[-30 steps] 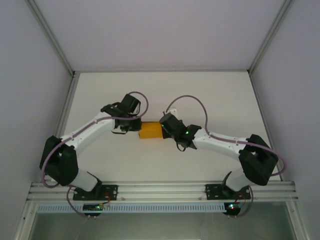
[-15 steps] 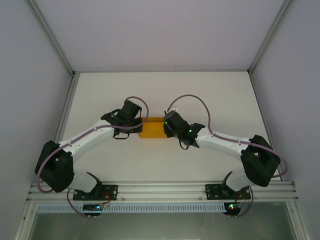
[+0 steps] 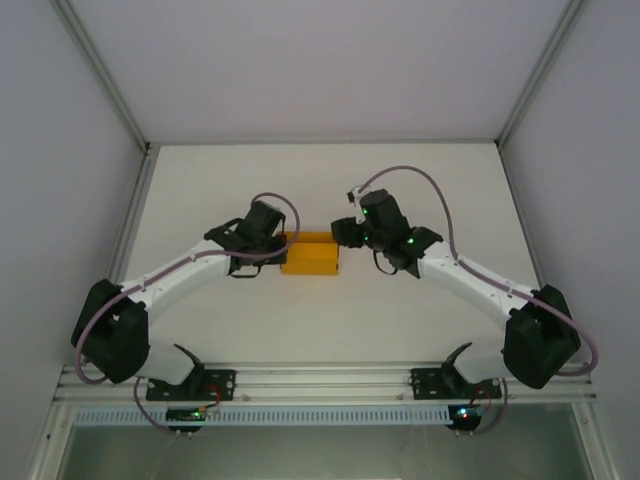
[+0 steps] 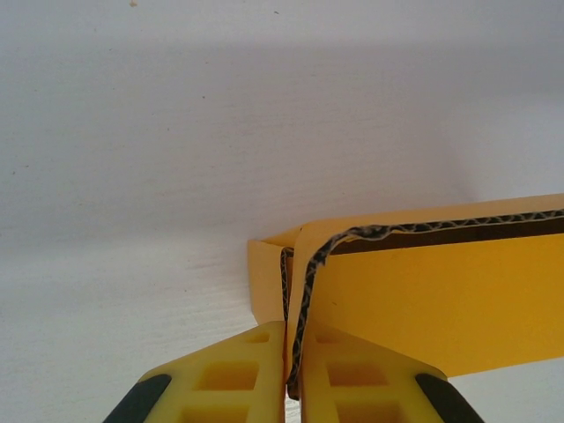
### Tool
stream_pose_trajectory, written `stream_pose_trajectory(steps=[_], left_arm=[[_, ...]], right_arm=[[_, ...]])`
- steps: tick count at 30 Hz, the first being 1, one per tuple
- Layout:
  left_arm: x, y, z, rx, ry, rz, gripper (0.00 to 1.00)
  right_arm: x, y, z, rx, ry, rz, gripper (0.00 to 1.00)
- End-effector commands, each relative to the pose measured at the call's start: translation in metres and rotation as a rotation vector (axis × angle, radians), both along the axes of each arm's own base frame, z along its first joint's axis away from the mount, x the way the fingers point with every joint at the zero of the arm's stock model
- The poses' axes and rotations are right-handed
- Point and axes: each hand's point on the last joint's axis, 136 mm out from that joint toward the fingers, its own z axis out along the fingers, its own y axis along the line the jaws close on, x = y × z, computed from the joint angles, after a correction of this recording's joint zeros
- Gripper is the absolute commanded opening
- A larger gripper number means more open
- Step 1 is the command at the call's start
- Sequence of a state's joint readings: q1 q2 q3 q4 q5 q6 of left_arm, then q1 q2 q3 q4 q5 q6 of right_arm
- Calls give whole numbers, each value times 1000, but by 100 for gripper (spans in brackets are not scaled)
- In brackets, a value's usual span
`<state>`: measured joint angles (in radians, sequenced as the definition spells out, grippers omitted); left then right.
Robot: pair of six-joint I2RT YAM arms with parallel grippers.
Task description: Assemble paper box
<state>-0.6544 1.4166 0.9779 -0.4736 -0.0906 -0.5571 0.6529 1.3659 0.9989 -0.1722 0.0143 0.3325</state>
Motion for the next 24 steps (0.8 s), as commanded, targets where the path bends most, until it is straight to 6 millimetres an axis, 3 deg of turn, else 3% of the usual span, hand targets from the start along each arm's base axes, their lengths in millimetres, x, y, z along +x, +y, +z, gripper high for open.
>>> stream_pose_trajectory(steps=[1, 6, 9, 16, 20, 24], left_arm=[[-32, 21, -45, 139, 164, -26, 10], [-31, 22, -42, 143, 153, -34, 10], [-31, 20, -41, 137, 154, -42, 10], [-29, 17, -40, 132, 151, -45, 10], [-28, 16, -39, 126, 149, -45, 10], [-27, 12, -38, 117, 147, -48, 9]], right_arm=[[-9, 6, 8, 7, 34, 95, 52], [-20, -2, -24, -156, 122, 185, 50], [-13, -3, -36, -189, 167, 173, 40], [-7, 8, -46, -182, 210, 200, 25], [-8, 6, -47, -196, 214, 193, 2], [-14, 15, -43, -132, 239, 171, 0]])
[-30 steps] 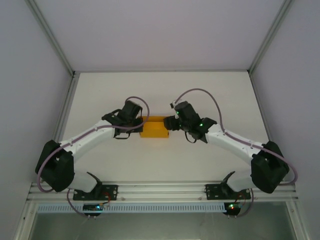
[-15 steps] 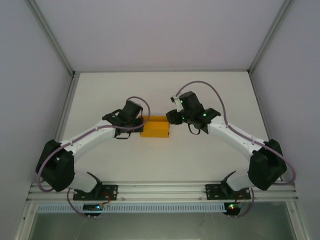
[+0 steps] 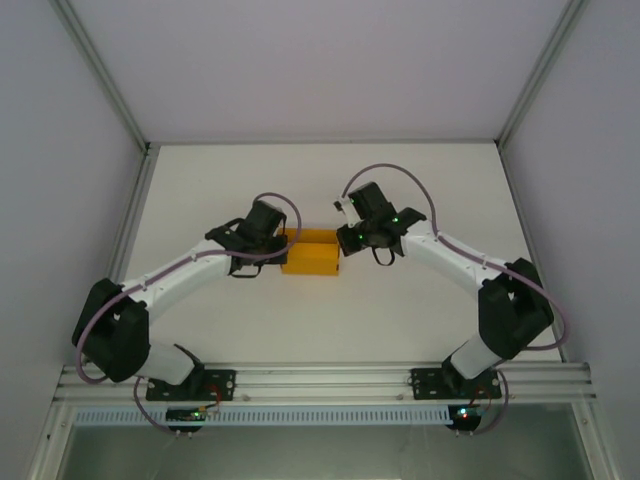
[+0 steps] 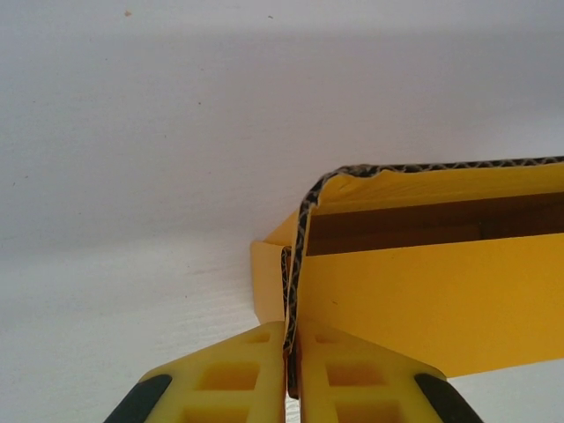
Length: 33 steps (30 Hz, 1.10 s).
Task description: Assemble paper box
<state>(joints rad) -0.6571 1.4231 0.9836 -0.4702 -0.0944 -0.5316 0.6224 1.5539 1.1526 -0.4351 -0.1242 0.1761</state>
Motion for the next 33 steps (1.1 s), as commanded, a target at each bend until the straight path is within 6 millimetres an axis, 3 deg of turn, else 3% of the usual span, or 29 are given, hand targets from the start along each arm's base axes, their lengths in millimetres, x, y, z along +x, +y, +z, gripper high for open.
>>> stream_pose_trajectory(steps=[1, 7, 10, 16, 26, 33], left_arm=[[-28, 13, -38, 102, 155, -23, 7], [-30, 9, -38, 88, 161, -29, 7], [-30, 9, -39, 85, 162, -23, 7], [-32, 8, -41, 79, 168, -11, 8], [-39, 0, -47, 86, 182, 8, 8], [-44, -4, -48, 78, 194, 4, 7]], right_arm=[[-7, 11, 11, 61, 32, -28, 0], [-15, 10, -8, 112, 105, -244, 0], [-20, 9, -10, 112, 57, -344, 0], [-32, 5, -8, 80, -3, -425, 0], [-46, -1, -36, 67, 27, -532, 0], [-66, -15, -57, -97, 38, -521, 0]])
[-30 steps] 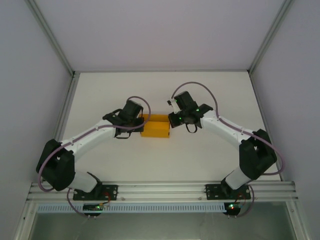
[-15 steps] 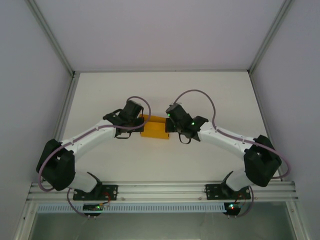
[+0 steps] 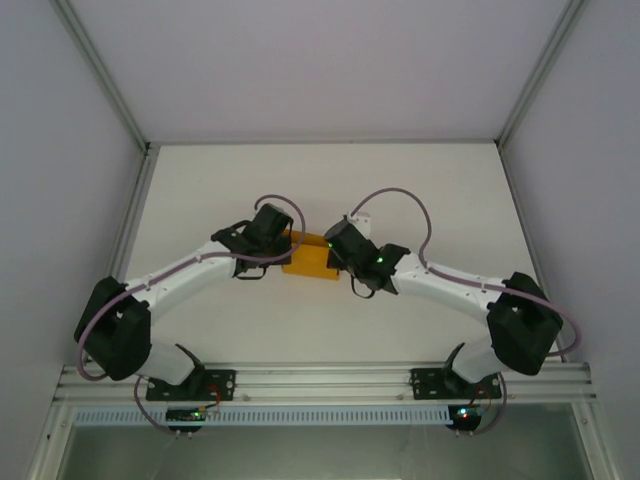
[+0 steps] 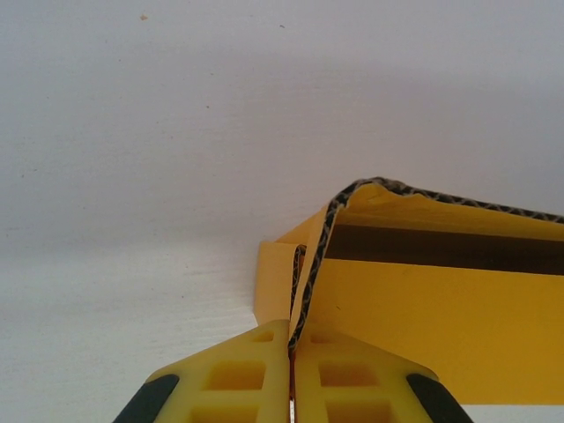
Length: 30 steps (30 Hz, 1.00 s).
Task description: Assemble paper box
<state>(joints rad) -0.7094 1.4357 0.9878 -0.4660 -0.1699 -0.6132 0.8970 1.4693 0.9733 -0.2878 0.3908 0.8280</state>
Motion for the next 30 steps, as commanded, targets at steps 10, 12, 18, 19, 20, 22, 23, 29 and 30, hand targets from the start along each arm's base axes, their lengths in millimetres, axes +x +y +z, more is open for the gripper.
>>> stream_pose_trajectory(steps=[10, 12, 18, 19, 20, 22, 23, 29, 30], left_arm=[[-40, -4, -44, 21, 196, -58, 10], [-41, -5, -39, 11, 190, -63, 17], [-40, -9, -4, -55, 114, -94, 34], [-39, -9, 3, -66, 99, -97, 39], [-38, -10, 11, -80, 83, -98, 40], [-35, -13, 25, -109, 58, -104, 41], [-34, -15, 33, -130, 48, -105, 42], [-23, -15, 60, -173, -11, -105, 46], [-19, -10, 59, -162, -14, -86, 46]], right_arm=[[-64, -44, -99, -381, 201, 158, 0], [-65, -49, -106, -423, 225, 143, 0], [-64, -50, -100, -423, 218, 134, 0], [-64, -50, -98, -422, 215, 132, 0], [-64, -50, -97, -423, 213, 132, 0], [-63, -49, -96, -423, 215, 133, 0], [-63, -49, -97, -426, 217, 134, 0], [-61, -45, -98, -427, 226, 135, 0], [-62, -44, -97, -427, 228, 139, 0]])
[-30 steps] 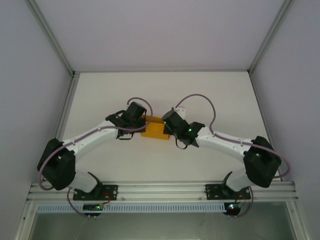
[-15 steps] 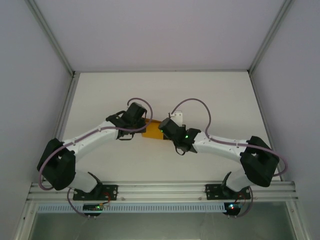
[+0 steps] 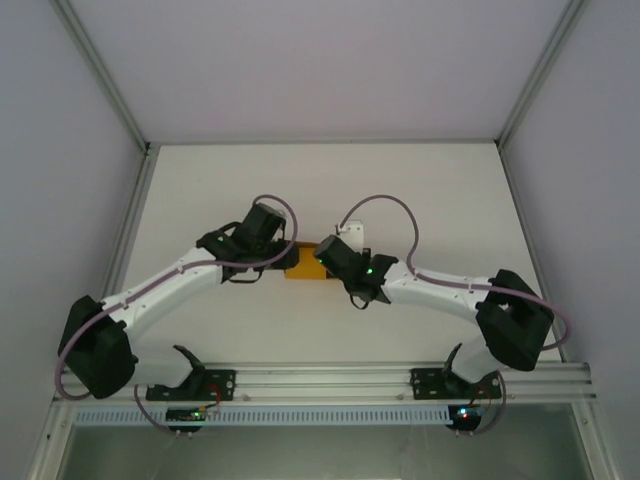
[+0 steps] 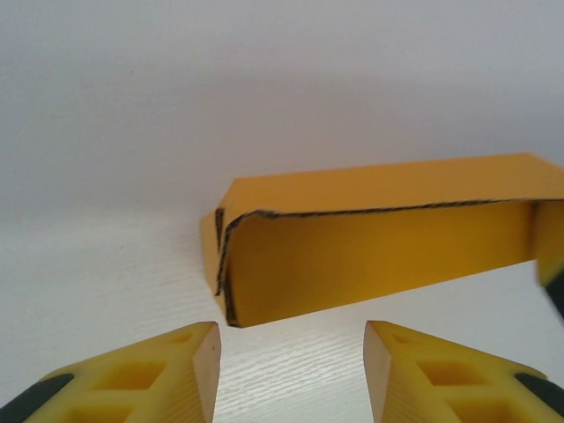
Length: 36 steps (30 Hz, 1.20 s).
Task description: Assemble paper box
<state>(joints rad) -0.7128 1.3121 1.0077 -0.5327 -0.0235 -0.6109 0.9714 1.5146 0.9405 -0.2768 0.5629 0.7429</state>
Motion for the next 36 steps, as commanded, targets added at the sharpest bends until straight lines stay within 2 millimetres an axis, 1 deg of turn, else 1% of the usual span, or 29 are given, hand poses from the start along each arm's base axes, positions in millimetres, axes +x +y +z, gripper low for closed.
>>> stream_pose_trajectory(steps=[1, 3, 5, 8, 9, 10, 11, 12, 16, 19, 21, 23, 27, 30, 34, 36], left_arm=[[8, 8, 20, -7, -33, 18, 45], [14, 21, 12, 41, -20, 44, 42], [18, 24, 7, 51, -9, 41, 40], [13, 9, 4, 9, 10, -45, 35], [15, 3, 9, -17, -9, -69, 33], [15, 1, 8, -21, -13, -77, 32], [15, 0, 8, -20, -15, -83, 29], [14, -1, 7, -15, -16, -102, 27], [17, 3, -2, 34, -1, -104, 27], [22, 3, -8, 67, 7, -107, 24], [19, 5, -12, 82, 28, -110, 23], [22, 7, -13, 99, 20, -102, 23], [25, 20, -13, 166, 17, -69, 23], [21, 28, -12, 199, 26, -56, 25], [19, 29, -10, 200, 13, -65, 29], [20, 24, -9, 180, 14, -82, 29]], right_arm=[[-55, -38, -79, -240, 311, 75, 0], [-55, -39, -78, -239, 311, 80, 0], [-55, -38, -77, -237, 309, 84, 0], [-55, -39, -78, -237, 312, 80, 0], [-55, -38, -78, -234, 313, 81, 0], [-55, -38, -78, -233, 314, 78, 0], [-55, -38, -79, -231, 314, 76, 0], [-55, -38, -79, -229, 314, 75, 0], [-56, -36, -79, -222, 321, 80, 0], [-56, -36, -79, -221, 322, 82, 0], [-56, -36, -78, -220, 322, 86, 0], [-56, -35, -78, -220, 324, 88, 0], [-56, -35, -77, -221, 324, 92, 0], [-56, -35, -77, -218, 325, 88, 0], [-56, -35, -77, -217, 327, 91, 0], [-57, -36, -79, -219, 332, 88, 0]])
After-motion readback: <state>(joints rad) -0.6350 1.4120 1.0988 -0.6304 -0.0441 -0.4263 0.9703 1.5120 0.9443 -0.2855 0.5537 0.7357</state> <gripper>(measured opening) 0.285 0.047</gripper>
